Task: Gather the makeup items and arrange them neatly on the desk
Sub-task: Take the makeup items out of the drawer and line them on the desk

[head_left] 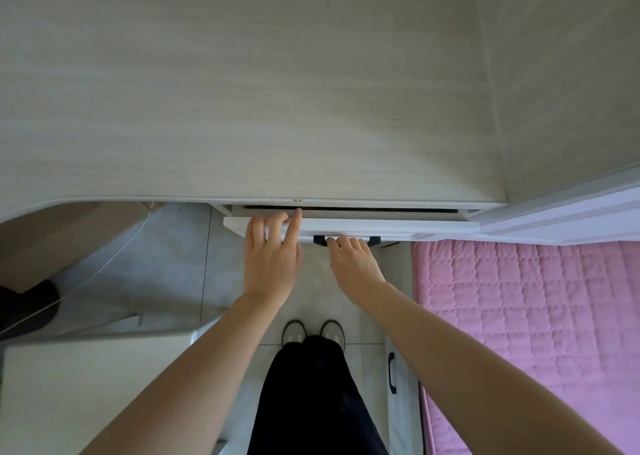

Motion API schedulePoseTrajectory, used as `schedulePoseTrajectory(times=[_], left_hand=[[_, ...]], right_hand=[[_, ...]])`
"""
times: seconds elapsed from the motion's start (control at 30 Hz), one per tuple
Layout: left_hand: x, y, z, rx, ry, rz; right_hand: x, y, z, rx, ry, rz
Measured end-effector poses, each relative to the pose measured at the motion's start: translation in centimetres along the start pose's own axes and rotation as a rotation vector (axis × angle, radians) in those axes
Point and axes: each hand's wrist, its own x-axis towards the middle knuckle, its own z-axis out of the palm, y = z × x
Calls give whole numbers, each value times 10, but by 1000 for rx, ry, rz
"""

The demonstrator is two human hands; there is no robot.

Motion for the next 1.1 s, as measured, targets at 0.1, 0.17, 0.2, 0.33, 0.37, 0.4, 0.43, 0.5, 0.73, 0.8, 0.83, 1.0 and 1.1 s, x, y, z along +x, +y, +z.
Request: schedulePoseTrajectory(times=[0.1,0.17,0.2,0.33,0.37,0.4,0.43,0.5,0.73,0.8,0.83,1.0,1.1], left_hand=[[1,-2,3,-9,24,2],[2,-5,5,-37,-7,27],[2,-6,5,-51,-24,44],[-2,-7,4,-86,-16,65],[-4,-7,4,-84,-17,65],[-6,-6,4,-79,-15,67],[-8,-6,4,-73,-12,71],[-15,-6,3,-63,-5,78],[-46,0,-3,-55,6,74],[-54,2,-6,-51,1,66],[-58,3,-7,-52,-2,65],[-76,7,-12,-42,-49,55],[-85,10,-16,-40,-69,45]], right_hand=[[-10,-2,-7,42,-40,-18],[-11,-1,-9,59,-83,-32],[-11,0,-10,54,-96,-20],[-17,-1,-11,61,-118,-26],[-20,-2,-11,66,-109,-29],[-23,-2,-10,72,-101,-30],[-26,-2,-9,76,-94,-33],[-33,-3,-6,89,-86,-41],[-61,-7,8,142,-82,-54],[-69,-8,10,159,-94,-59],[-72,-9,11,163,-100,-62],[-90,-12,14,199,-117,-81],[-102,-13,18,214,-113,-119]])
